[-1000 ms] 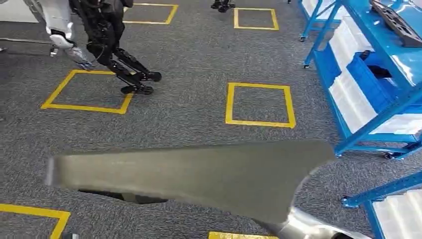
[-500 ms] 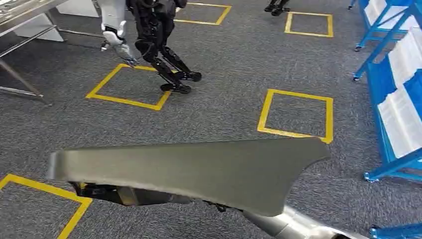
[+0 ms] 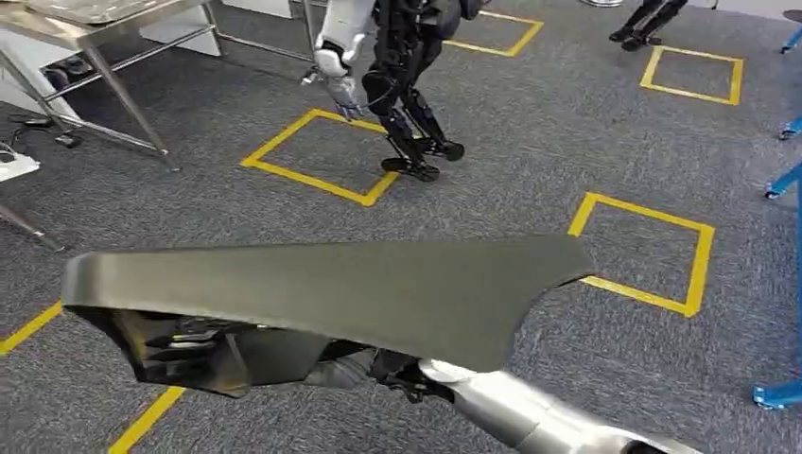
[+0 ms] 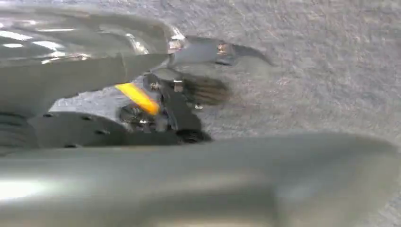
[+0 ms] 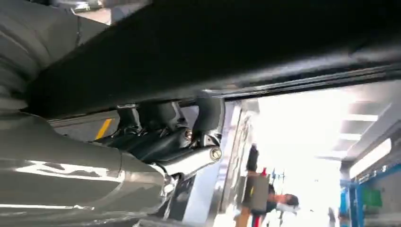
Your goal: Take the parts from the cabinet and place them on the table.
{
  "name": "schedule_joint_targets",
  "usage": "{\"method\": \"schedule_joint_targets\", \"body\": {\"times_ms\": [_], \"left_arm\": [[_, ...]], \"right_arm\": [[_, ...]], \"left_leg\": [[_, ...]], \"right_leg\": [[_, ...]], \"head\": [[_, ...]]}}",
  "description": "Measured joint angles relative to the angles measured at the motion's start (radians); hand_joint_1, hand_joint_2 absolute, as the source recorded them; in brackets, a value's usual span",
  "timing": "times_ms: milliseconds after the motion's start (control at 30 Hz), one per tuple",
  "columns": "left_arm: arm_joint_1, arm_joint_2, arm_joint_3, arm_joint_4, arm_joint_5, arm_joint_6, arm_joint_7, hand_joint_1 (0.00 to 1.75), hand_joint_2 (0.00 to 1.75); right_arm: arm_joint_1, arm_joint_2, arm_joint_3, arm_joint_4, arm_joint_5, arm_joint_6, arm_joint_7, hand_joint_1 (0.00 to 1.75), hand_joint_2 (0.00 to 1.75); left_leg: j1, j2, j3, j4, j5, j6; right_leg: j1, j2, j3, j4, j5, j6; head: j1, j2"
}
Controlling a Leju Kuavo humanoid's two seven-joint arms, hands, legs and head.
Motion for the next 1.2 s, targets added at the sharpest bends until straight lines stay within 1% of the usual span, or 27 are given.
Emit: {"method": "schedule_joint_targets", "body": {"times_ms": [33,67,100,133,200,233,267,333,400,433,467,500,567,600,633,700,733,767,800,900,933,967,1000,1067,1100,1133,1200], "left_arm": [[-0.001,-0.002,0.005,0.000,0.003,0.005,0.012,0.00,1.75],[0.000,-0.003,0.008,0.000,0.003,0.008,0.022,0.00,1.75],[0.002,-0.003,0.011,0.000,0.003,0.010,0.031,0.00,1.75],[0.005,-0.003,0.013,0.000,0.003,0.015,0.040,0.00,1.75],[0.007,-0.003,0.016,0.000,0.005,0.028,0.059,0.00,1.75],[0.008,-0.003,0.019,0.000,0.005,0.032,0.067,0.00,1.75],[0.009,-0.006,0.023,0.000,0.005,0.040,0.078,0.00,1.75],[0.016,-0.006,0.029,0.000,0.004,0.057,0.103,0.00,1.75],[0.027,-0.006,0.036,0.000,0.003,0.074,0.130,0.00,1.75],[0.029,-0.003,0.039,0.000,0.003,0.082,0.139,0.00,1.75],[0.029,-0.004,0.039,0.000,0.002,0.088,0.147,0.00,1.75],[0.026,-0.004,0.039,0.000,0.002,0.091,0.159,0.00,1.75],[0.027,-0.004,0.041,0.000,0.000,0.098,0.173,0.00,1.75],[0.028,-0.004,0.042,0.000,0.000,0.100,0.179,0.00,1.75],[0.032,-0.004,0.043,0.000,-0.003,0.102,0.185,0.00,1.75],[0.038,-0.004,0.045,0.000,0.000,0.105,0.191,0.00,1.75],[0.039,-0.004,0.046,0.000,0.002,0.105,0.192,0.00,1.75],[0.037,-0.005,0.047,0.000,0.004,0.105,0.195,0.00,1.75],[0.034,-0.005,0.049,0.000,0.005,0.105,0.196,0.00,1.75],[0.037,-0.005,0.056,0.000,0.016,0.101,0.206,0.00,1.75],[0.038,-0.005,0.058,0.000,0.019,0.099,0.206,0.00,1.75],[0.039,-0.005,0.060,0.000,0.023,0.099,0.207,0.00,1.75],[0.036,-0.005,0.063,0.000,0.029,0.097,0.208,0.00,1.75],[0.030,-0.006,0.069,0.000,0.043,0.088,0.209,0.00,1.75],[0.029,-0.007,0.072,0.000,0.054,0.084,0.209,0.00,1.75],[0.029,-0.008,0.076,0.000,0.060,0.081,0.209,0.00,1.75],[0.030,-0.008,0.086,0.000,0.072,0.078,0.211,0.00,1.75]], "right_arm": [[0.005,-0.003,0.002,0.006,-0.001,0.000,0.001,1.75,1.75],[0.009,-0.003,0.003,0.011,-0.002,0.000,0.001,1.75,1.75],[0.012,-0.003,0.005,0.015,-0.004,0.000,0.001,1.75,1.75],[0.013,-0.003,0.006,0.016,-0.006,0.000,0.001,1.75,1.75],[0.013,-0.003,0.006,0.017,-0.009,0.000,0.001,1.75,1.75],[0.013,-0.003,0.006,0.017,-0.011,0.000,0.001,1.75,1.75],[0.014,-0.004,0.006,0.019,-0.011,-0.001,0.000,1.75,1.75],[0.017,-0.005,0.006,0.020,-0.013,-0.003,0.000,1.75,1.75],[0.014,-0.002,0.006,0.019,-0.013,-0.006,-0.001,1.75,1.75],[0.013,0.000,0.005,0.018,-0.013,-0.006,-0.001,1.75,1.75],[0.015,0.002,0.005,0.016,-0.013,-0.008,-0.001,1.75,1.75],[0.016,0.002,0.005,0.014,-0.013,-0.008,-0.001,1.75,1.75],[0.023,0.000,0.005,0.014,-0.012,-0.009,-0.001,1.75,1.75],[0.027,-0.001,0.005,0.014,-0.012,-0.009,-0.001,1.75,1.75],[0.029,-0.001,0.005,0.014,-0.012,-0.009,-0.001,1.75,1.75],[0.032,-0.001,0.005,0.014,-0.012,-0.009,-0.001,1.75,1.75],[0.032,-0.001,0.005,0.014,-0.012,-0.009,-0.001,1.75,1.75],[0.033,-0.001,0.004,0.014,-0.012,-0.009,-0.001,1.75,1.75],[0.034,-0.002,0.003,0.013,-0.012,-0.009,-0.001,1.75,1.75],[0.036,-0.002,0.003,0.008,-0.012,-0.010,-0.001,1.75,1.75],[0.035,-0.002,0.002,0.001,-0.012,-0.010,-0.001,1.75,1.75],[0.034,-0.002,0.002,-0.002,-0.012,-0.010,-0.001,1.75,1.75],[0.035,-0.002,0.002,-0.004,-0.012,-0.009,-0.003,1.75,1.75],[0.044,-0.010,0.002,-0.004,-0.012,-0.009,-0.003,1.75,1.75],[0.049,-0.012,0.002,-0.004,-0.013,-0.008,-0.003,1.75,1.75],[0.053,-0.013,0.002,-0.004,-0.013,-0.008,-0.003,1.75,1.75],[0.053,-0.013,0.002,-0.004,-0.014,-0.008,-0.003,1.75,1.75]], "left_leg": [[-0.001,-0.016,0.003,0.000,-0.002,0.004],[-0.003,-0.031,0.005,0.000,-0.004,0.006],[-0.004,-0.046,0.009,0.000,-0.005,0.007],[-0.005,-0.062,0.012,0.001,-0.007,0.008],[-0.006,-0.095,0.021,0.001,-0.011,0.005],[-0.005,-0.109,0.023,0.001,-0.014,0.002],[-0.008,-0.118,0.020,0.004,-0.016,-0.002],[0.001,-0.141,0.015,0.002,-0.016,-0.013],[0.001,-0.163,0.014,-0.004,-0.014,-0.028],[0.000,-0.151,0.017,0.000,-0.021,-0.029],[-0.006,-0.095,0.005,0.026,-0.040,-0.037],[-0.003,-0.061,-0.027,0.087,-0.073,-0.044],[0.004,-0.035,-0.110,0.242,-0.133,-0.056],[0.008,-0.032,-0.133,0.283,-0.138,-0.060],[0.012,-0.029,-0.134,0.279,-0.120,-0.065],[0.016,-0.014,-0.070,0.143,-0.032,-0.069],[0.015,0.018,-0.024,0.051,0.015,-0.068],[0.004,0.067,-0.004,0.020,0.004,-0.063],[-0.002,0.066,-0.004,0.004,0.001,-0.046],[-0.008,0.037,-0.008,0.010,-0.007,-0.022],[0.001,0.025,0.001,0.002,-0.003,-0.012],[0.002,0.016,0.005,0.001,-0.005,-0.006],[0.002,0.007,0.007,0.001,-0.007,0.002],[0.000,-0.022,0.011,0.001,-0.011,0.007],[-0.002,-0.037,0.012,0.001,-0.012,0.009],[-0.003,-0.052,0.016,0.001,-0.013,0.010],[-0.004,-0.084,0.026,0.002,-0.018,0.009]], "right_leg": [[0.003,0.015,-0.050,0.092,-0.036,-0.002],[0.006,0.020,-0.092,0.161,-0.053,-0.003],[0.008,0.021,-0.120,0.191,-0.045,-0.005],[0.010,0.023,-0.122,0.171,-0.012,-0.008],[0.011,0.035,-0.076,0.028,0.092,-0.016],[0.011,0.070,-0.047,-0.060,0.143,-0.022],[0.010,0.114,-0.037,-0.088,0.138,-0.024],[0.014,0.100,-0.030,-0.105,0.136,-0.025],[0.011,0.082,-0.024,-0.113,0.137,-0.037],[0.003,0.064,-0.017,-0.120,0.140,-0.042],[0.002,0.054,-0.013,-0.123,0.137,-0.046],[0.003,0.037,-0.009,-0.123,0.135,-0.049],[0.004,0.002,-0.004,-0.123,0.126,-0.051],[0.004,-0.011,-0.001,-0.123,0.122,-0.050],[0.003,-0.025,0.005,-0.123,0.118,-0.048],[0.000,-0.049,0.020,-0.123,0.105,-0.039],[0.000,-0.061,0.030,-0.123,0.097,-0.033],[0.005,-0.070,0.036,-0.123,0.091,-0.027],[0.010,-0.079,0.038,-0.120,0.084,-0.019],[0.009,-0.114,0.057,-0.132,0.077,-0.004],[0.005,-0.109,0.063,-0.131,0.066,0.004],[0.003,-0.050,0.058,-0.106,0.049,0.003],[0.003,-0.013,0.030,-0.045,0.016,0.000],[0.006,0.016,-0.056,0.112,-0.047,-0.002],[0.008,0.019,-0.096,0.170,-0.054,-0.003],[0.010,0.021,-0.113,0.178,-0.035,-0.005],[0.011,0.030,-0.081,0.061,0.066,-0.013]], "head": [[0.000,0.000],[0.000,0.000],[0.000,0.000],[0.000,0.000],[0.000,0.000],[0.000,0.000],[-0.002,0.000],[0.000,0.000],[0.000,0.000],[0.000,0.000],[-0.006,0.000],[-0.006,0.000],[-0.006,0.000],[-0.006,0.000],[-0.006,0.000],[-0.006,0.000],[-0.006,0.000],[-0.006,0.000],[-0.005,0.000],[-0.005,0.000],[-0.005,0.000],[-0.003,0.000],[-0.001,0.000],[0.000,0.000],[0.000,0.000],[0.000,0.000],[0.000,0.000]]}}
